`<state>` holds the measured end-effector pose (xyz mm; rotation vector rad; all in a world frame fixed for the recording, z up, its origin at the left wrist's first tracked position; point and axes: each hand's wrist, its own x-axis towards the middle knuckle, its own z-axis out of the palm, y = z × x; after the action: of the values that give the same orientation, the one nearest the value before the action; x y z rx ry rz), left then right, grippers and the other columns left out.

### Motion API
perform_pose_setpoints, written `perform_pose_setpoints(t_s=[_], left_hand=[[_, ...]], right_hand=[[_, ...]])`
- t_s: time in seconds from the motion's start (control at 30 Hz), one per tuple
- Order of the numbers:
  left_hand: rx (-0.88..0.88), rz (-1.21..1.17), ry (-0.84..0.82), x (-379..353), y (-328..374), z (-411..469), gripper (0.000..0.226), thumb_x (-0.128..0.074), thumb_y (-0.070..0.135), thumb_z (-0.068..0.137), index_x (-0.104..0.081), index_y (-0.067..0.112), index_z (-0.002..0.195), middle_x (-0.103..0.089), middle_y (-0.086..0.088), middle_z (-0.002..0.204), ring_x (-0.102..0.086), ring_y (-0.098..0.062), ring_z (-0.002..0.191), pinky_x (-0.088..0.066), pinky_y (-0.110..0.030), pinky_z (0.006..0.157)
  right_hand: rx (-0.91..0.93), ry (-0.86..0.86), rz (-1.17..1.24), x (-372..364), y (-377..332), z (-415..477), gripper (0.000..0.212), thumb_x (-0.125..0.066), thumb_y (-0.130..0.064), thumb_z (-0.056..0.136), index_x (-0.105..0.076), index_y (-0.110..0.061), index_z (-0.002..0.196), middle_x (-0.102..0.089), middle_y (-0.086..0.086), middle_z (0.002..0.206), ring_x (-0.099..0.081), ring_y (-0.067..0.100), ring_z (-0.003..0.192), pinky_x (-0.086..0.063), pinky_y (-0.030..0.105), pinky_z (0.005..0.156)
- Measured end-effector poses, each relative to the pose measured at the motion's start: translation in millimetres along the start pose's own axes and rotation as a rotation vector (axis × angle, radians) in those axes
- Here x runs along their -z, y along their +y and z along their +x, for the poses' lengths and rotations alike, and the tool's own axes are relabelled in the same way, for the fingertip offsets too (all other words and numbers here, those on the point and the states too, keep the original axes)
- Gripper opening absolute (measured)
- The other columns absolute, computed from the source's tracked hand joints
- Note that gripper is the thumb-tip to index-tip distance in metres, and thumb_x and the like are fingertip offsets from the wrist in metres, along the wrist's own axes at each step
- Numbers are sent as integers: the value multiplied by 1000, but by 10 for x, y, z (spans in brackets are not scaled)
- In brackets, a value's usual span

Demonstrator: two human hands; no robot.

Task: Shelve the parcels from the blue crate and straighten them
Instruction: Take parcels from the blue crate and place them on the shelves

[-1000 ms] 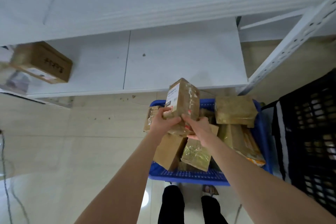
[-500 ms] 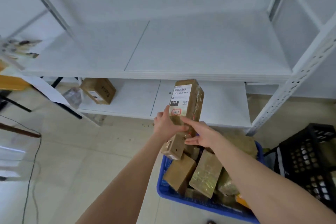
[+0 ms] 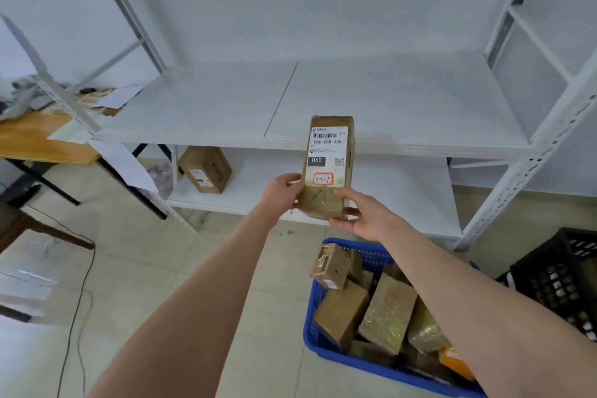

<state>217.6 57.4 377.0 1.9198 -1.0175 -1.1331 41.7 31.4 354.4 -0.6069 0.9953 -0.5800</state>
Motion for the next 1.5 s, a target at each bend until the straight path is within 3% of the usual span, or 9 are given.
perform_pose_setpoints(t_s=[0.2,0.43,0.63,0.7,0.83,1.03,1.2,1.37,1.5], left_hand=[[-77,-37,-12,248,174,-89,45,-46,7,95,-45,11,139,-62,-11,121,-61,-28,108,-51,-42,94],[-165,72,76,594,480,-84,64,-49,17,98,-15,23,152,-36,-11,149,-45,-26,127,-43,-36,98],[-262,147,130,1045,801,-7,74,-51,16,97,-4,24,154,-22,-12,156,-30,-27,140,-36,-44,108],[-277,178,130,1217,889,23,74,-52,18,97,-5,24,154,-23,-13,156,-34,-28,137,-40,-44,105],[-261,182,129,1491,956,50,70,-47,14,98,-6,28,153,-43,-12,140,-54,-25,102,-49,-38,81],[-273,163,106,1675,897,126,57,-47,7,93,-31,23,145,-53,-12,128,-60,-30,108,-56,-46,83],[-334,150,129,1672,1027,197,58,-51,0,89,-37,21,141,-53,-11,126,-59,-30,107,-56,-44,82],[-448,162,153,1640,1442,160,57,-59,8,87,-39,20,138,-53,-10,122,-61,-29,102,-56,-45,83],[-572,209,240,1683,1955,20,57,-66,18,84,-42,20,135,-52,-1,102,-62,-29,101,-55,-44,85]], right_hand=[[0,-33,101,-212,45,-99,29,-69,-8,86,-56,-10,113,-55,19,117,-60,33,102,-51,49,96],[6,-56,27,-441,69,-124,38,-70,-10,85,-56,-11,120,-54,20,123,-61,33,105,-54,47,92],[47,-115,-52,-733,-6,-90,42,-67,-5,86,-54,-10,125,-53,19,128,-59,32,111,-53,47,93],[66,-120,-62,-876,-27,-67,45,-67,-4,86,-53,-10,128,-53,18,128,-59,32,112,-53,47,94],[71,-143,-43,-1139,20,21,52,-66,0,84,-50,-12,132,-53,16,127,-59,30,107,-53,46,93],[82,-128,-14,-1393,39,120,43,-60,6,86,-54,-15,122,-53,15,126,-58,32,106,-55,43,85],[139,-77,-41,-1463,-151,122,38,-62,5,86,-57,-15,117,-58,12,122,-58,30,111,-57,42,80],[245,-11,-10,-1478,-527,23,54,-67,4,83,-49,-17,129,-62,8,109,-63,26,96,-56,38,70],[353,-8,-74,-1516,-991,-149,67,-70,0,82,-43,-21,139,-61,4,107,-63,30,103,-56,36,71]])
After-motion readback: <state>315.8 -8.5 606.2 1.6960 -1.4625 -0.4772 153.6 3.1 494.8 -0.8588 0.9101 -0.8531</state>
